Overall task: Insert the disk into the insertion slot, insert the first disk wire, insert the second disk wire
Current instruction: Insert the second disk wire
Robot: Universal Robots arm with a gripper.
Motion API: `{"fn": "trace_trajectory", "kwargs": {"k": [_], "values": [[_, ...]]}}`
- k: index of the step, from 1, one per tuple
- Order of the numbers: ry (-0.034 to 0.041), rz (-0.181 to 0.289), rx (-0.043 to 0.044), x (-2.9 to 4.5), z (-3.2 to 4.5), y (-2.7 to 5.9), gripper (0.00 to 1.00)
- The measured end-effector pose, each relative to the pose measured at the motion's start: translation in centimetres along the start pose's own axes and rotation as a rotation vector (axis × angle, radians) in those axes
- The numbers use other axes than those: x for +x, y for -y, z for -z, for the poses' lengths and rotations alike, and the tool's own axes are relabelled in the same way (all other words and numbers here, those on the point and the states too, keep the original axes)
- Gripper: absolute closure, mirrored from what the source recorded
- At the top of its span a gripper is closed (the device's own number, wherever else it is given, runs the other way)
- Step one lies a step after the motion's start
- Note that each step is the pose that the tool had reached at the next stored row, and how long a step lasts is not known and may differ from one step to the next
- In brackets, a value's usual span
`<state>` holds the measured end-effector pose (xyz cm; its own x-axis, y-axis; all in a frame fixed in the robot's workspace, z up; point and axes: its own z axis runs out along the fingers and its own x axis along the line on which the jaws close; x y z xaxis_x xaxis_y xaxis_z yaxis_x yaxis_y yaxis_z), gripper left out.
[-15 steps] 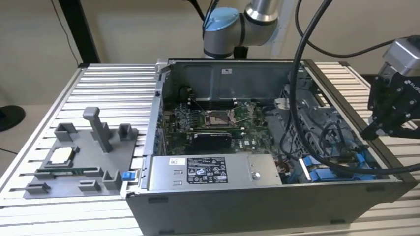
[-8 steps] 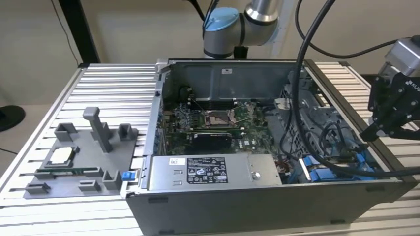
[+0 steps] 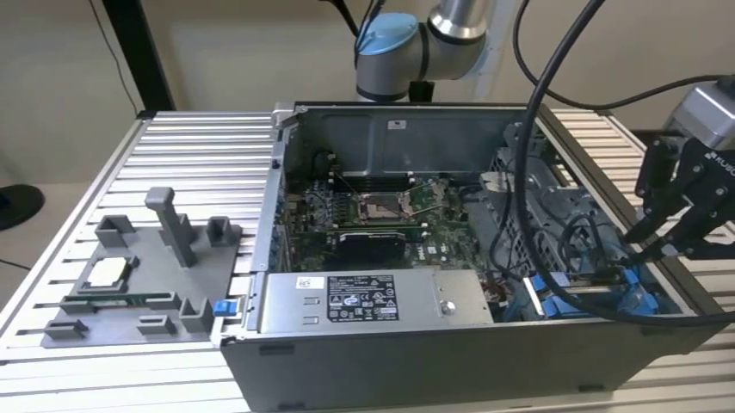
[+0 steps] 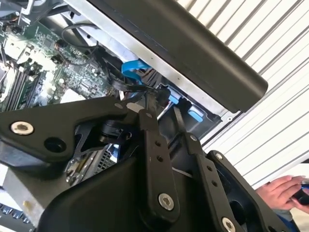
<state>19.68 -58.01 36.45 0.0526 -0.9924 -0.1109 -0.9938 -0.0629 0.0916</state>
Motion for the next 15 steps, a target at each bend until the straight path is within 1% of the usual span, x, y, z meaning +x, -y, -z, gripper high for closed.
{"fn": "trace_trajectory", "kwargs": {"k": [4,8,13,14,15], "values": [[-0.0023,0.025,-0.0030,0.06,-0.43,0.20,0.00],[-0.0046,0.050,-0.0057,0.10,-0.61,0.50,0.00],[-0.0049,0.052,-0.0061,0.13,-0.89,0.54,0.00],[-0.0049,0.052,-0.0061,0.14,-0.93,0.54,1.00],[-0.0049,0.052,-0.0061,0.14,-0.96,0.55,1.00]]}}
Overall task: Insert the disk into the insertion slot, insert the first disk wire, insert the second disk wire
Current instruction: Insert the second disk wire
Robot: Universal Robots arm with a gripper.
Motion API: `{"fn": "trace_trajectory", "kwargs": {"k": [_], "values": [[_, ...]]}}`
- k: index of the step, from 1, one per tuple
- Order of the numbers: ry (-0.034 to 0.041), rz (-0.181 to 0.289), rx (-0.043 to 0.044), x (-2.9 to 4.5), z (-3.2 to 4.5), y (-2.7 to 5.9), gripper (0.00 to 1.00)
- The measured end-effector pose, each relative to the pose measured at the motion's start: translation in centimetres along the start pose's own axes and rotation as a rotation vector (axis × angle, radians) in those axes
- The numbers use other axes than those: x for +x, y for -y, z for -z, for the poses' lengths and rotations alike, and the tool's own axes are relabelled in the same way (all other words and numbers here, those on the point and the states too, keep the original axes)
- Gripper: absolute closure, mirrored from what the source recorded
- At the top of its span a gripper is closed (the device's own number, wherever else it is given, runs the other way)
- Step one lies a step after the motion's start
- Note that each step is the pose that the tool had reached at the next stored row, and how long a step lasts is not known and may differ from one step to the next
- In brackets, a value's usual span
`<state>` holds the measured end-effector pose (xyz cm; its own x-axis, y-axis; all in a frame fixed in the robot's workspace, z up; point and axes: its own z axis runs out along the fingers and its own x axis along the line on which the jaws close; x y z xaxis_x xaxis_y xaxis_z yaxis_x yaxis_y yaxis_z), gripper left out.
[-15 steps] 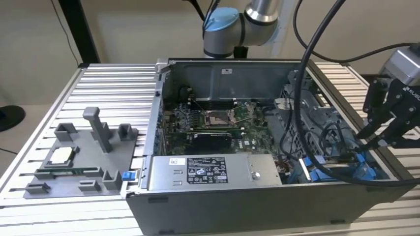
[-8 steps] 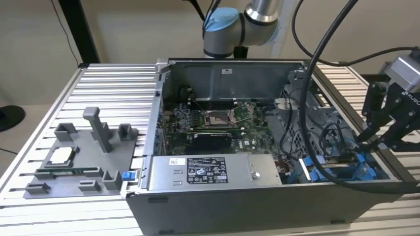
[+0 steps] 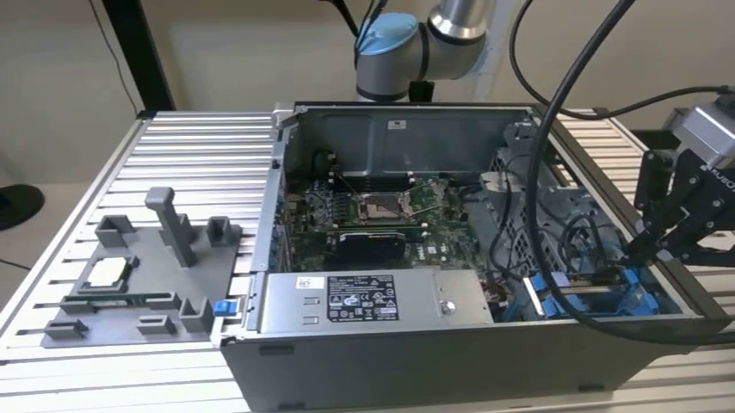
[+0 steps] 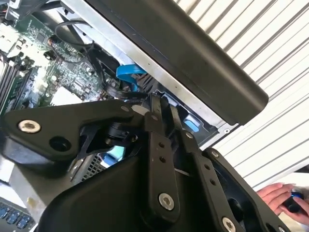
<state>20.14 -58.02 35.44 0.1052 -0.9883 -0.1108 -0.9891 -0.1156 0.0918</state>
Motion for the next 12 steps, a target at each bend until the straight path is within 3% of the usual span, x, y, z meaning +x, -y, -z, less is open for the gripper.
{"fn": "trace_trajectory", "kwargs": {"k": [12], "values": [[0.0000,0.000,0.0000,0.01,-0.06,0.00,1.00]]}}
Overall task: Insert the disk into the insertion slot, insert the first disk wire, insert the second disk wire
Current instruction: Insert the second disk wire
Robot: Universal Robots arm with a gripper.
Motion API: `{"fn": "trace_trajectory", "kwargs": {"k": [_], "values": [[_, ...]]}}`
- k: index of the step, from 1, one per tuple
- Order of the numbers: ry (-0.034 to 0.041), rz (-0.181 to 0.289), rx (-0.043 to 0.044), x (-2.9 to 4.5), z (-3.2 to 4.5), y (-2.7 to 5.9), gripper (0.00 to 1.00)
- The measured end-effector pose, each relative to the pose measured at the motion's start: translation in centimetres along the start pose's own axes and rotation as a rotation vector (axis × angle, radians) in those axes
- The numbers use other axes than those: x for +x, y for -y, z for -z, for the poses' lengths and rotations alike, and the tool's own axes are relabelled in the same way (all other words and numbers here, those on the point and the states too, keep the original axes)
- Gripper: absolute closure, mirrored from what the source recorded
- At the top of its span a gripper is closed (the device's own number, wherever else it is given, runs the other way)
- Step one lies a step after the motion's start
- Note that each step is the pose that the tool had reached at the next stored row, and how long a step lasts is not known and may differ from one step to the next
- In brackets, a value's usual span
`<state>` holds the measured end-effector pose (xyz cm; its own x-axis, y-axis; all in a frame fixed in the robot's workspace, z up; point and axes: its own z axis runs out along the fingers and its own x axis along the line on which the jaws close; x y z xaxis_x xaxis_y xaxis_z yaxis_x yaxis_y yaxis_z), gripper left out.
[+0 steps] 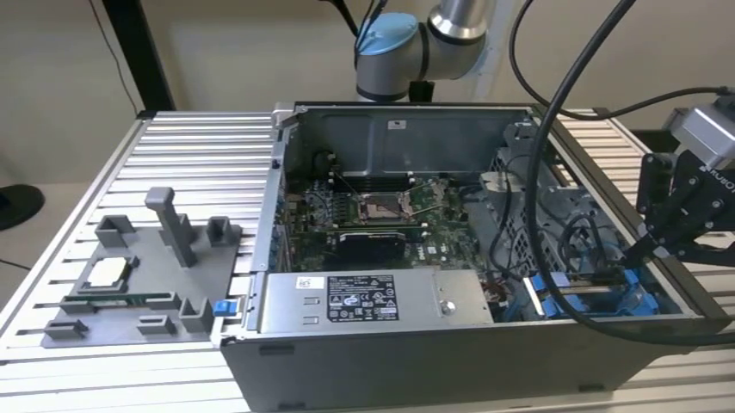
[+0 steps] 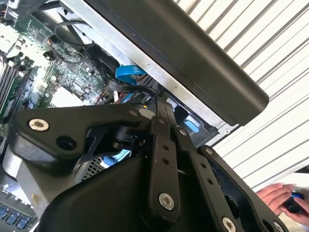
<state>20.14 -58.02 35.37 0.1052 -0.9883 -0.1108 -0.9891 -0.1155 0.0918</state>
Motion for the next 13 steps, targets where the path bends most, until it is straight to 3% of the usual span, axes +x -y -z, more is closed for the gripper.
{"fn": "trace_trajectory", "kwargs": {"k": [11,12,13], "values": [[0.0026,0.001,0.0002,0.22,0.10,-0.02,1.00],[0.0028,0.001,0.0002,0.24,0.10,-0.02,0.00],[0.0028,0.002,0.0002,0.26,0.10,0.00,0.00]]}}
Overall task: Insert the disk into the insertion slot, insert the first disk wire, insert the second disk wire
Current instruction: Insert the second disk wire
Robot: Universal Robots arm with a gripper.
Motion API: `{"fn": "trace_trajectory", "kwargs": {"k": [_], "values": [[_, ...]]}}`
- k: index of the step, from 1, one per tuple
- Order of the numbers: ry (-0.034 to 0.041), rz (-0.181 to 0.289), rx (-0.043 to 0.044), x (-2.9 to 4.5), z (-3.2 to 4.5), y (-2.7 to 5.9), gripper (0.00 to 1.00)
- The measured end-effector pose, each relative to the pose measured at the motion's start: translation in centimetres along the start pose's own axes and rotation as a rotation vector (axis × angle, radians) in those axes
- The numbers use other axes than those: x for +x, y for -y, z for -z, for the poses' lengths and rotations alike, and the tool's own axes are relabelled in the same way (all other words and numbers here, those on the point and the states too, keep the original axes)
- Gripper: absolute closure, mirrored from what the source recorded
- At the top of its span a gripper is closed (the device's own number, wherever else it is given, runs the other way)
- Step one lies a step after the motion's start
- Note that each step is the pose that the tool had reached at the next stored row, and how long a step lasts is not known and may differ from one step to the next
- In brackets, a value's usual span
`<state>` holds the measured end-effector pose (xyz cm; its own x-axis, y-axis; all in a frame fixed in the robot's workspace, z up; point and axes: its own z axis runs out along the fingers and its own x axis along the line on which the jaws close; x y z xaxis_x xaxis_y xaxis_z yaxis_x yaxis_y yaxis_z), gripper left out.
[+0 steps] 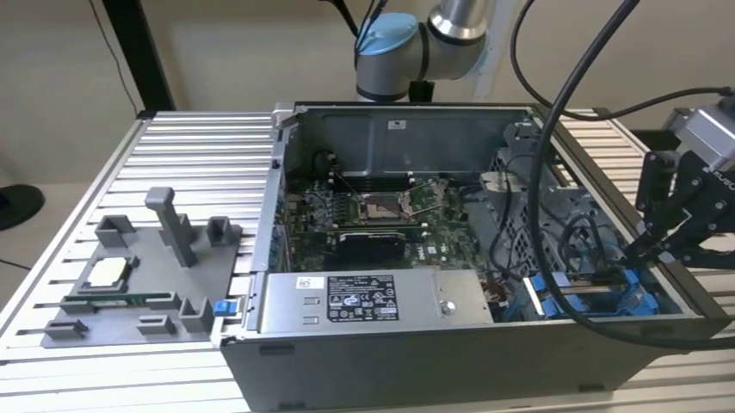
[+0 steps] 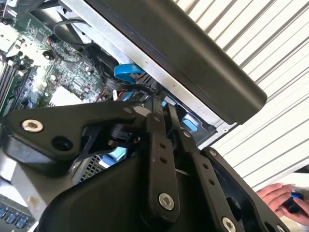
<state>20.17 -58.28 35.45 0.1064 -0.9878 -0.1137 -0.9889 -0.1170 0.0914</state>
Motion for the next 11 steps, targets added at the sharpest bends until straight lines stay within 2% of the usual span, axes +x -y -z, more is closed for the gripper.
{"fn": "trace_trajectory", "kwargs": {"k": [6,9,11], "values": [[-0.0003,0.007,-0.0013,0.05,-0.06,0.27,0.00],[0.0089,0.009,-0.0006,0.02,0.25,0.30,0.00],[0.0092,0.009,-0.0012,0.02,0.15,0.32,0.00]]}}
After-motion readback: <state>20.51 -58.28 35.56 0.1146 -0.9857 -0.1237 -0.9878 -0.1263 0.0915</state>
